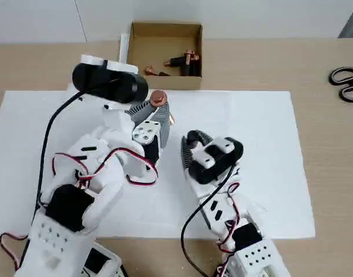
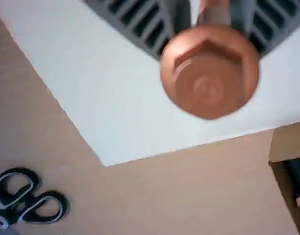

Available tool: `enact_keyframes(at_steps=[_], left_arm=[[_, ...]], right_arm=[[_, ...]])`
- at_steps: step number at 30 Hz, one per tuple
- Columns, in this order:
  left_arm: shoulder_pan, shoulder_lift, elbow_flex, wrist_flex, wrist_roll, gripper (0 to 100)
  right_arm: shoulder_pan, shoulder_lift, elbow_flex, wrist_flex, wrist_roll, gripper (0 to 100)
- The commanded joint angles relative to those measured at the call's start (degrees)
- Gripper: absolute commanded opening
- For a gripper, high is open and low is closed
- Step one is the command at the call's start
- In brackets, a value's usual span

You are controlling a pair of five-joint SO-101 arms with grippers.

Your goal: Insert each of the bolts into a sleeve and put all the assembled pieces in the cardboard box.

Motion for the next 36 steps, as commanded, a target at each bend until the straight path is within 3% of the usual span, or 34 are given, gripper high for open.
enact_keyframes(at_steps=[1, 9, 15, 22, 26, 30, 36], left_arm=[[0.2, 2.1, -2.5, -2.6, 0.4, 1], [0.2, 4.3, -6.5, -2.4, 0.4, 1], [-0.4, 4.5, -6.3, -2.4, 0.4, 1], [-8.5, 6.9, 1.5, -1.4, 0.5, 1], [-11.3, 16.1, -2.9, 8.5, 0.6, 1], [-11.7, 28.0, -16.1, 20.6, 0.5, 1], [-13.2, 45.3, -33.1, 30.6, 0.4, 1]], right_arm=[[-2.9, -1.5, 0.3, -1.6, -0.6, 0.5], [-2.7, -5.6, 0.5, -4.6, -0.4, 0.5], [-1.0, -6.5, 0.5, 1.5, -0.5, 0.5], [1.4, -6.5, 0.4, 6.6, -0.5, 0.5], [3.1, -6.5, 0.3, 8.7, -0.5, 0.5], [3.2, -6.5, 0.3, 9.2, -0.5, 0.4], [3.2, -6.5, 0.3, 9.2, -0.5, 0.4]])
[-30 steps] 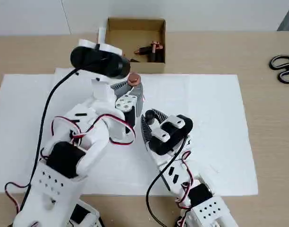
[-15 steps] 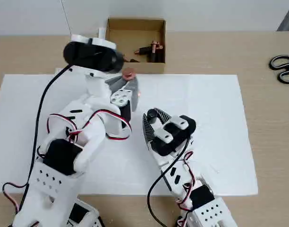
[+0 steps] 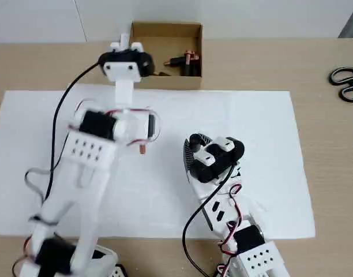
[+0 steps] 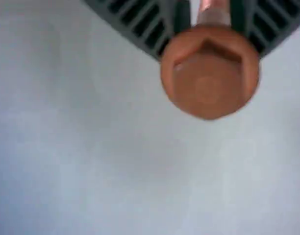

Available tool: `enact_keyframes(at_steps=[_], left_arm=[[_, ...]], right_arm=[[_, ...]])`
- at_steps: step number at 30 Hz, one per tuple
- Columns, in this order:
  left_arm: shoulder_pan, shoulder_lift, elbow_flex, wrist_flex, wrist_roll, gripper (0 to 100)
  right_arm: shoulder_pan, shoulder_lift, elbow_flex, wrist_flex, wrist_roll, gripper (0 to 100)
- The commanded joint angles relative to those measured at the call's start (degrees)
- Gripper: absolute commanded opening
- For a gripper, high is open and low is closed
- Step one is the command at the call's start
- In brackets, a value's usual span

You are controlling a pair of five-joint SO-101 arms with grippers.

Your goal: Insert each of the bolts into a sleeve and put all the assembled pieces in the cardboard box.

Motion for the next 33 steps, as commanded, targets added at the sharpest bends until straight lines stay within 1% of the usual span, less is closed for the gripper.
enact_keyframes(at_steps=[1, 5, 6, 9, 10, 16, 19, 21, 33], left_arm=[[-2.3, 9.1, -10.9, 4.0, 0.3, 1], [-5.9, 20.7, -16.7, 7.3, -0.5, 1], [-6.6, 23.2, -17.8, 7.9, -2.9, 1], [-7.9, 29.5, -21.0, 9.2, -13.3, 1], [-8.0, 31.2, -22.0, 9.8, -15.4, 1], [-8.0, 36.7, -27.4, 10.5, -15.2, 1], [-8.0, 38.9, -27.9, 10.4, -15.9, 8], [-7.9, 40.4, -27.9, 10.3, -17.9, 12], [-10.1, 46.2, -27.9, 2.5, -17.8, 11]], right_arm=[[0.7, -1.4, 0.3, 0.1, -0.5, 0.4], [0.7, -1.4, 0.3, 0.1, -0.5, 0.4], [0.7, -1.4, 0.3, 0.1, -0.5, 0.4], [0.7, -1.4, 0.3, 0.1, -0.5, 0.4], [0.7, -1.4, 0.3, 0.1, -0.5, 0.4], [0.7, -1.4, 0.3, 0.1, -0.5, 0.4], [0.7, -1.4, 0.3, 0.1, -0.5, 0.4], [0.7, -1.4, 0.3, 0.1, -0.5, 0.4], [0.7, -1.5, 0.3, 0.0, -0.5, 0.4]])
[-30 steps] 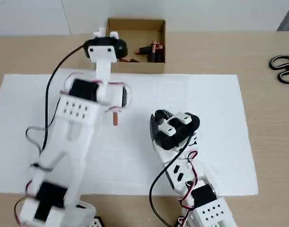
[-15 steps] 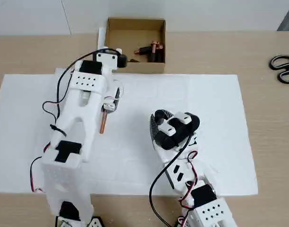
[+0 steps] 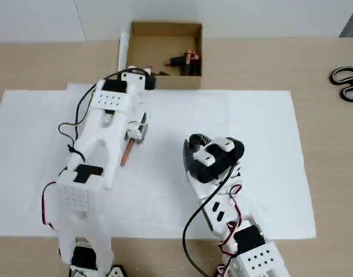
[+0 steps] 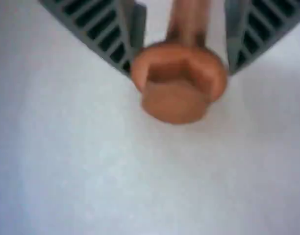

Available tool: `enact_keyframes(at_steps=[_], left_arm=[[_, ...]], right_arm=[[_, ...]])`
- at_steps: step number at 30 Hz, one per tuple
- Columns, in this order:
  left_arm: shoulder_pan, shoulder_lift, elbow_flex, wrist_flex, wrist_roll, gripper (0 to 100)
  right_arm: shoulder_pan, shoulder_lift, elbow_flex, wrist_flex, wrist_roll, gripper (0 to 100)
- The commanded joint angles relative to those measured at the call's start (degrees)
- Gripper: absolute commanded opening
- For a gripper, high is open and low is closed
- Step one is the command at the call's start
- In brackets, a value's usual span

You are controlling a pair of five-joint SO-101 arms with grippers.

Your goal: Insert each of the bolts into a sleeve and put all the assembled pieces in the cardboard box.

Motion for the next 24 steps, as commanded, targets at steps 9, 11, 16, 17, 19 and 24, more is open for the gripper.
enact_keyframes(at_steps=[9, 11, 16, 17, 19, 24], left_arm=[[-1.0, 3.4, -2.8, -3.4, -1.2, 3], [-1.0, 4.3, -2.8, -3.4, -2.0, 3], [-0.4, 3.7, -2.8, -3.2, -2.0, 2], [-0.1, 2.9, -2.9, -3.0, -2.2, 1], [1.1, 0.0, -3.5, -1.1, -3.5, 0], [1.8, -11.8, -10.8, 7.3, -4.0, 0]], right_arm=[[0.7, -1.5, 0.3, -0.2, -0.5, 0.4], [0.7, -1.5, 0.3, -0.3, -0.4, 0.4], [0.7, -1.5, 0.3, -0.3, -0.4, 0.4], [0.7, -1.5, 0.3, -0.3, -0.4, 0.4], [0.7, -1.5, 0.3, -0.3, -0.4, 0.4], [0.7, -1.5, 0.3, 0.0, -0.4, 0.4]])
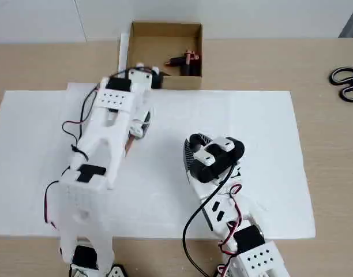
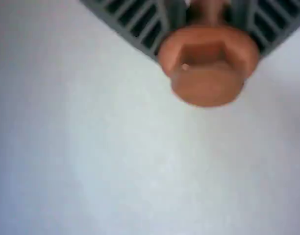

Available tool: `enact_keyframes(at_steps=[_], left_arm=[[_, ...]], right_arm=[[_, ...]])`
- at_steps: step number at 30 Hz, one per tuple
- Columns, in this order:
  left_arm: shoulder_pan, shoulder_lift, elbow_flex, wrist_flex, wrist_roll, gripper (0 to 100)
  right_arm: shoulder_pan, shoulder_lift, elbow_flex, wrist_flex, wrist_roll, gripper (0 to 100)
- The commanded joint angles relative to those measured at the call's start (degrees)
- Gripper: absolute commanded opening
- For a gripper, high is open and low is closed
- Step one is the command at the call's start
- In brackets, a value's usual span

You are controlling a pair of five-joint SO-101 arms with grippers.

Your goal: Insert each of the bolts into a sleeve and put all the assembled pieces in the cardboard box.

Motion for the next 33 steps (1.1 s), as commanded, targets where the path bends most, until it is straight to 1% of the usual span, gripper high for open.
enact_keyframes(at_steps=[1, 5, 11, 12, 14, 17, 19, 23, 27, 30, 33], left_arm=[[0.4, -12.0, -7.3, 5.1, -0.4, 0], [2.3, -19.4, -8.4, 7.9, 0.2, 0], [8.7, -33.5, 3.2, 7.8, 2.0, 0], [9.7, -36.5, 4.5, 7.4, 3.4, 0], [11.3, -42.1, 5.6, 4.5, 7.1, 0], [13.1, -49.3, 5.6, 0.2, 12.8, 0], [14.2, -52.7, 5.8, -2.3, 16.2, 0], [15.6, -55.3, 8.7, -5.6, 21.9, 0], [15.3, -55.9, 16.0, -10.1, 26.5, 0], [15.7, -55.9, 20.7, -13.1, 27.6, 0], [15.7, -55.9, 24.7, -17.8, 27.5, 0]], right_arm=[[0.6, -1.5, 0.5, 0.0, -0.4, 0.4], [0.6, -1.4, 0.5, 0.2, -0.5, 0.4], [0.5, -1.4, 0.5, 0.3, -0.5, 0.4], [0.4, -1.4, 0.2, 1.5, -0.5, 0.4], [0.2, -1.4, -2.1, 6.4, -0.5, 0.4], [0.2, -1.4, -9.5, 19.7, -0.6, 0.4], [0.2, -1.4, -13.1, 25.6, -0.7, 0.4], [0.1, -1.4, -13.7, 24.1, -0.7, 0.4], [-1.0, -1.4, -13.7, 21.4, -0.7, 0.4], [-4.0, -1.4, -13.7, 21.5, -0.7, 0.4], [-5.8, -1.4, -13.7, 21.7, -0.7, 0.4]])
